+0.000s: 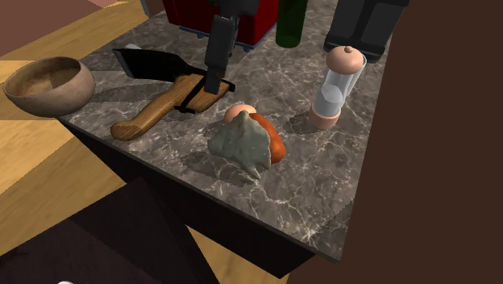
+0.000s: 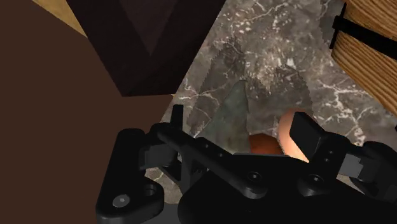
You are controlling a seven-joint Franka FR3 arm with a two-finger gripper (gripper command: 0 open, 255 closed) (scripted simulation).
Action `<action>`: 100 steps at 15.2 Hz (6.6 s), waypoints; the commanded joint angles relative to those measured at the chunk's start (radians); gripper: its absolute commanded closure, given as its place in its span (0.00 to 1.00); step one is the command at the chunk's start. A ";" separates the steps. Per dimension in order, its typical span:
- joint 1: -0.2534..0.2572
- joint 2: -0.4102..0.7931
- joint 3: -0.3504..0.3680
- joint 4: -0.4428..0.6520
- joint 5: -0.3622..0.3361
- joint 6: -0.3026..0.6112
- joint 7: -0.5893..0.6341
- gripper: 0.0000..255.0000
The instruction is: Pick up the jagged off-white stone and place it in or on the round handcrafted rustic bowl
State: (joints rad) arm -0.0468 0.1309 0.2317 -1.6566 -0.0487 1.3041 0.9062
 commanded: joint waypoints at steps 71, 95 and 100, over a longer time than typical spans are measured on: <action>0.136 0.181 0.020 0.530 0.043 -0.471 0.361 1.00; 0.492 0.202 0.216 0.612 0.336 -0.416 1.047 1.00; 0.626 0.333 0.258 0.809 0.343 -0.434 1.225 1.00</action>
State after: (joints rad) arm 0.5367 0.4178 0.4776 -0.9201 0.2942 0.8807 2.0736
